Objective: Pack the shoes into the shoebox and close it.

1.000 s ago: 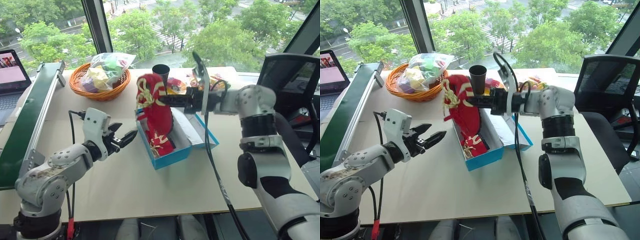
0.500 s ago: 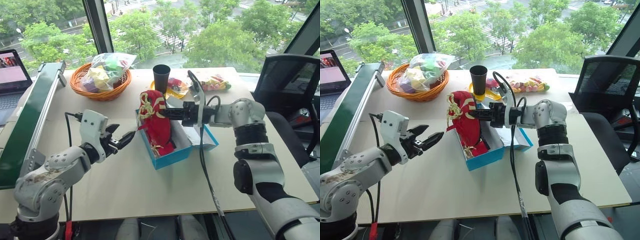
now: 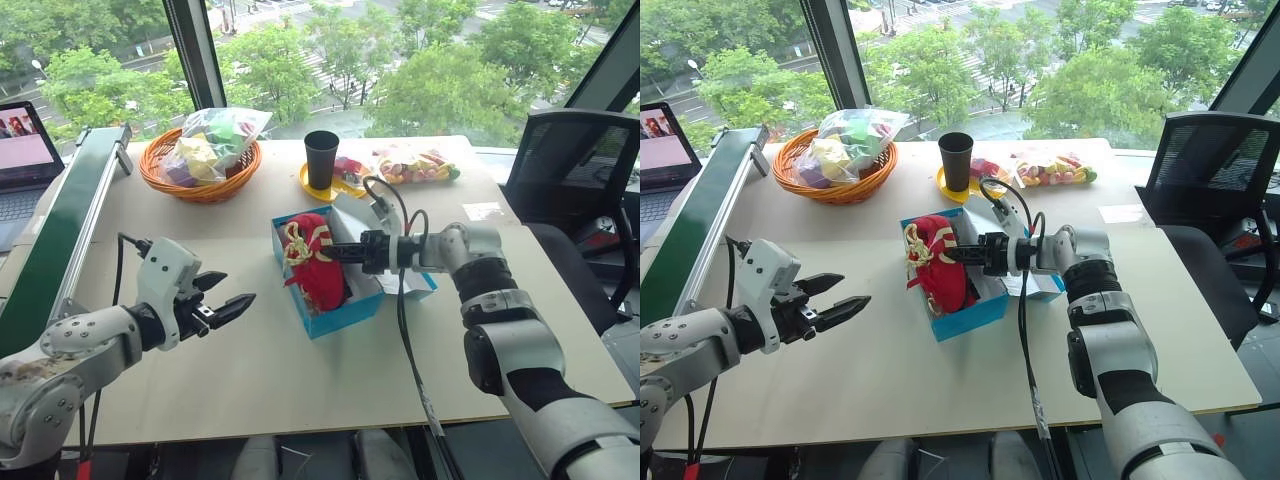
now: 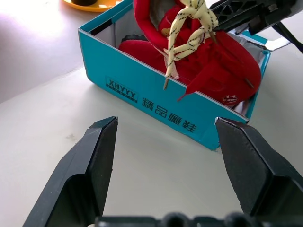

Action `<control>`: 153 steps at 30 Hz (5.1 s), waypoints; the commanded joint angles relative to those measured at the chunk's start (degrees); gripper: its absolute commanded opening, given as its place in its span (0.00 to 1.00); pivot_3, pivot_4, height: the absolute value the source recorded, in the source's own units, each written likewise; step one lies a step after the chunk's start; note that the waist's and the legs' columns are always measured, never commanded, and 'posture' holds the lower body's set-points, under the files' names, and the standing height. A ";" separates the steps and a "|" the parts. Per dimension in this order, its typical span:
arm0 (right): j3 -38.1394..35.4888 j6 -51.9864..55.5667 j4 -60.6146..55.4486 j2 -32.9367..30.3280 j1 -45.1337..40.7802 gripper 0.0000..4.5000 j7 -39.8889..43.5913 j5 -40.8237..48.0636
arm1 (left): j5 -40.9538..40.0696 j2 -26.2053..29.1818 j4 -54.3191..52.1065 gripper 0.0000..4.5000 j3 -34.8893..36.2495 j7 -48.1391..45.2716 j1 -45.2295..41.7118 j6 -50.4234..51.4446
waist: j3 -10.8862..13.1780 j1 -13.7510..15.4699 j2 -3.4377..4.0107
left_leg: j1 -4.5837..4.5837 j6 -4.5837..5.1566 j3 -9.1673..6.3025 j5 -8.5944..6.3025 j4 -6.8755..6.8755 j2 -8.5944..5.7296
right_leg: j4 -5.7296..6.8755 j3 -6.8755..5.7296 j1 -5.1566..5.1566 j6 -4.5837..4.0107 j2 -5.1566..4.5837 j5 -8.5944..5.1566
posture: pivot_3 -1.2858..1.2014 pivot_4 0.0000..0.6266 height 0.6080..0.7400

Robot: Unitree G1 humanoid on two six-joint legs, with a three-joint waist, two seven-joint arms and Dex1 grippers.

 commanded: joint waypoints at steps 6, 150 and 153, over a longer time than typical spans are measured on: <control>17.16 -11.29 -6.55 -2.68 2.07 0.07 11.70 -10.91 | 0.18 -1.63 -3.09 0.78 -1.17 2.44 0.56 -1.49 | 0.00 0.31 0.00 | 0.00 0.00 0.00 -0.01 -0.06 -0.01 | -0.01 0.00 -0.03 0.00 -0.02 0.00 | 0.52 0.24 0.98; 7.31 -52.77 24.87 7.13 -17.39 0.00 8.04 -34.91 | -4.71 0.17 -6.92 0.79 -3.22 6.79 2.72 -1.95 | 0.39 -0.16 0.36 | 1.91 -0.29 0.03 -0.11 -0.50 -0.01 | -0.46 0.34 1.77 0.04 0.13 -0.14 | 0.52 0.24 0.98; 4.73 -47.91 21.99 4.70 -19.63 0.00 15.64 -31.27 | -4.65 0.80 -6.52 0.79 -3.72 5.89 2.70 -2.23 | 0.57 -0.11 0.40 | 1.52 -0.29 0.01 -0.11 -0.49 -0.01 | -0.47 0.31 1.43 0.02 0.12 -0.11 | 0.52 0.24 0.98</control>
